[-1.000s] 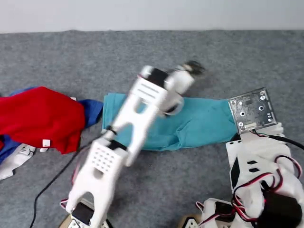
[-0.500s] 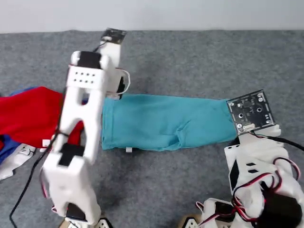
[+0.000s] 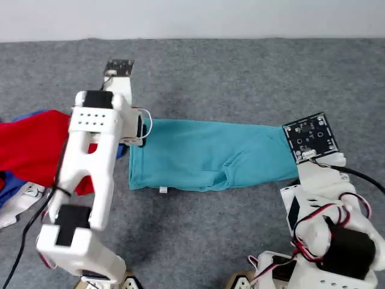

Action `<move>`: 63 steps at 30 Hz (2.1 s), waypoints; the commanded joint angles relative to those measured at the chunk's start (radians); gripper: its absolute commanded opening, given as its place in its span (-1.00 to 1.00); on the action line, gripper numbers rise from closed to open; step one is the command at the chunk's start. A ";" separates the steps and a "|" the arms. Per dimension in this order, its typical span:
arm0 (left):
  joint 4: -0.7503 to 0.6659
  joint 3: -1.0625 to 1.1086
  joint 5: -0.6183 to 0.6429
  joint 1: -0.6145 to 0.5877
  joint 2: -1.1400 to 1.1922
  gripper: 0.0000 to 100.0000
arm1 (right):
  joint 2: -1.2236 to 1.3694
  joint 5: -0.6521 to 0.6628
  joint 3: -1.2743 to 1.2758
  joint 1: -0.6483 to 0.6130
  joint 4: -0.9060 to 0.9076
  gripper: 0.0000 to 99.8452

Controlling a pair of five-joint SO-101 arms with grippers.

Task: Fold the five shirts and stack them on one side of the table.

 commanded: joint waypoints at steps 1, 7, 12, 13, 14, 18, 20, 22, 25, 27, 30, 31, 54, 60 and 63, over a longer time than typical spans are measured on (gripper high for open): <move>-0.086 -0.002 0.026 0.000 0.077 -0.59 | -0.002 -0.002 -0.008 0.001 0.036 -0.96; -0.215 -0.002 0.021 -0.006 0.229 -0.59 | -0.002 -0.002 -0.012 0.001 0.036 -0.96; -0.276 -0.002 0.021 -0.009 0.301 -0.59 | -0.002 -0.002 -0.012 0.001 0.036 -0.96; -0.278 -0.007 0.021 -0.014 0.305 -0.59 | -0.002 -0.002 -0.012 0.001 0.036 -0.96; -0.273 -0.022 0.021 -0.018 0.307 -0.59 | -0.002 -0.002 -0.012 0.001 0.036 -0.96; -0.221 -0.081 0.021 -0.028 0.313 -0.59 | -0.002 0.002 -0.012 0.001 0.036 -0.96; -0.196 -0.101 0.020 -0.031 0.308 -0.59 | -0.002 0.003 -0.012 0.001 0.036 -0.96; -0.175 -0.117 0.020 -0.031 0.308 -0.59 | -0.002 0.003 -0.012 0.001 0.036 -0.96; -0.146 -0.134 0.020 -0.031 0.316 -0.59 | -0.002 0.003 -0.014 0.001 0.033 -0.96; -0.140 -0.134 0.020 -0.031 0.316 -0.59 | -0.002 0.003 -0.014 0.001 0.031 -0.96; -0.143 -0.134 0.020 -0.031 0.318 -0.59 | -0.002 0.003 -0.014 0.001 0.031 -0.96; -0.143 -0.134 0.020 -0.031 0.318 -0.59 | -0.002 0.005 -0.014 0.001 0.031 -0.96; -0.048 -0.286 -0.078 -0.008 0.503 -0.98 | -0.002 0.005 -0.015 0.001 0.030 -0.96; 0.048 -0.363 -0.089 0.041 0.488 -0.97 | -0.002 0.005 -0.060 0.001 0.035 -0.96; 0.109 -0.409 -0.087 0.058 0.450 -0.97 | -0.002 0.005 -0.071 0.001 0.036 -0.96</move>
